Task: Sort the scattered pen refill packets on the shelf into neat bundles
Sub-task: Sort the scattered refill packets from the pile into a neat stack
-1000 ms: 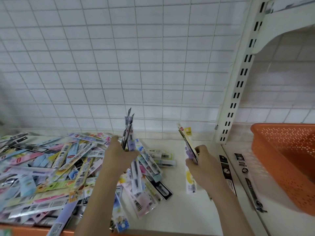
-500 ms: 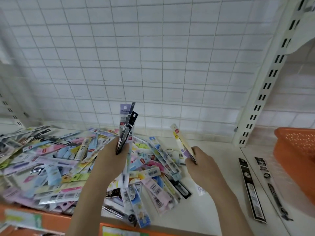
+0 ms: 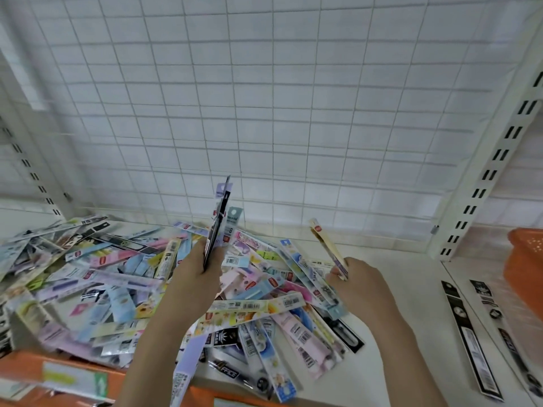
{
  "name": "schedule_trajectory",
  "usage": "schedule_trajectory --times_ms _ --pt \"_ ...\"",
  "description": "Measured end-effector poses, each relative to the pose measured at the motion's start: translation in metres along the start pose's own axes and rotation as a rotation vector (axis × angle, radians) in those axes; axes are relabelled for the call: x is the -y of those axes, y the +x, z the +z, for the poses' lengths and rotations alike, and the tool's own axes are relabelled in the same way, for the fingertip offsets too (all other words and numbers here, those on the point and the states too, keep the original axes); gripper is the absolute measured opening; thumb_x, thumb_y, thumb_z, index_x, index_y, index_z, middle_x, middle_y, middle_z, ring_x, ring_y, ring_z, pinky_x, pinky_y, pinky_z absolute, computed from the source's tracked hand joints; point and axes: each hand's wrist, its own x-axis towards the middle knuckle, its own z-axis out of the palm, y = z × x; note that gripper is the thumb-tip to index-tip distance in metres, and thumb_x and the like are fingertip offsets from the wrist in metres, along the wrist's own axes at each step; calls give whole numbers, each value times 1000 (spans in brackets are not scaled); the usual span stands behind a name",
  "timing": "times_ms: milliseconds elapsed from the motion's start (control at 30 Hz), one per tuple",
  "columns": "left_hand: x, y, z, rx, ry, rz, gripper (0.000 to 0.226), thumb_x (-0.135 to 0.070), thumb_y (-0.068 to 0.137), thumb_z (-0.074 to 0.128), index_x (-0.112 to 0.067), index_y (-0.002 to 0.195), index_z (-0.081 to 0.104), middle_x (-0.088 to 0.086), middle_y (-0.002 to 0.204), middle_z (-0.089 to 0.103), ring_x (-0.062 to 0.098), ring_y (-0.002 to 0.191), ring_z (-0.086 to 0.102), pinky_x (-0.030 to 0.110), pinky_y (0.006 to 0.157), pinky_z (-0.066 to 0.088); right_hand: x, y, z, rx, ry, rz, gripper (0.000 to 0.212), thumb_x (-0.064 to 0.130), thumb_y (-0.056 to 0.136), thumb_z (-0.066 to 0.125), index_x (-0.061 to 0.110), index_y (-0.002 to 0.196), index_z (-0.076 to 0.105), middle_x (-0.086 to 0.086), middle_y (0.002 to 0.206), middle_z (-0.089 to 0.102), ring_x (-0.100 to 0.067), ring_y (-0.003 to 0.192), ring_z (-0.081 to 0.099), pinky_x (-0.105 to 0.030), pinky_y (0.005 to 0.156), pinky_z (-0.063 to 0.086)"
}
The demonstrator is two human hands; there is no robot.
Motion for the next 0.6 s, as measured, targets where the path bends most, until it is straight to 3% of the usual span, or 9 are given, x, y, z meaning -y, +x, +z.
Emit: schedule_trajectory --times_ms 67,200,300,367,433,500,600 --pt "1 1 -3 -8 5 -31 25 -29 98 39 -19 78 48 4 67 49 21 58 42 27 50 32 3 5 6 15 -47 25 23 37 91 49 22 74 48 4 69 54 -14 60 53 -26 48 36" --pt "3 3 -9 7 104 -34 22 -22 98 41 -10 83 52 -7 50 40 8 44 37 23 44 28 8 9 17 33 -95 49 29 48 87 53 19 88 57 5 69 57 -16 63 58 -23 50 39" --pt "6 5 -12 44 177 -19 34 -18 97 43 -7 66 36 2 47 30 17 44 26 27 49 22 11 9 23 44 -99 62 29 47 85 58 19 95 60 6 68 55 -16 64 58 -24 52 42" --pt "7 7 -13 57 192 -17 34 -17 96 45 -1 67 37 6 51 29 20 50 27 29 53 22 12 9 23 45 -73 71 24 42 85 60 19 93 60 6 69 56 -17 64 59 -24 52 42" --pt "8 10 -11 86 184 -12 25 -14 96 45 3 78 45 12 55 37 20 56 34 29 56 27 11 9 20 41 -41 84 14 35 85 59 21 88 57 5 70 58 -16 64 60 -23 50 43" --pt "8 12 -7 127 145 -8 13 -10 97 42 -1 90 48 15 68 56 19 64 45 27 56 33 10 7 16 22 -20 85 7 28 86 56 22 83 55 3 72 61 -17 64 63 -25 51 48" --pt "6 12 0 197 115 -51 12 -6 97 36 -2 90 45 6 75 59 21 63 44 26 55 36 9 3 7 -19 -15 67 19 24 87 54 25 69 47 5 68 55 -12 56 54 -23 46 40"
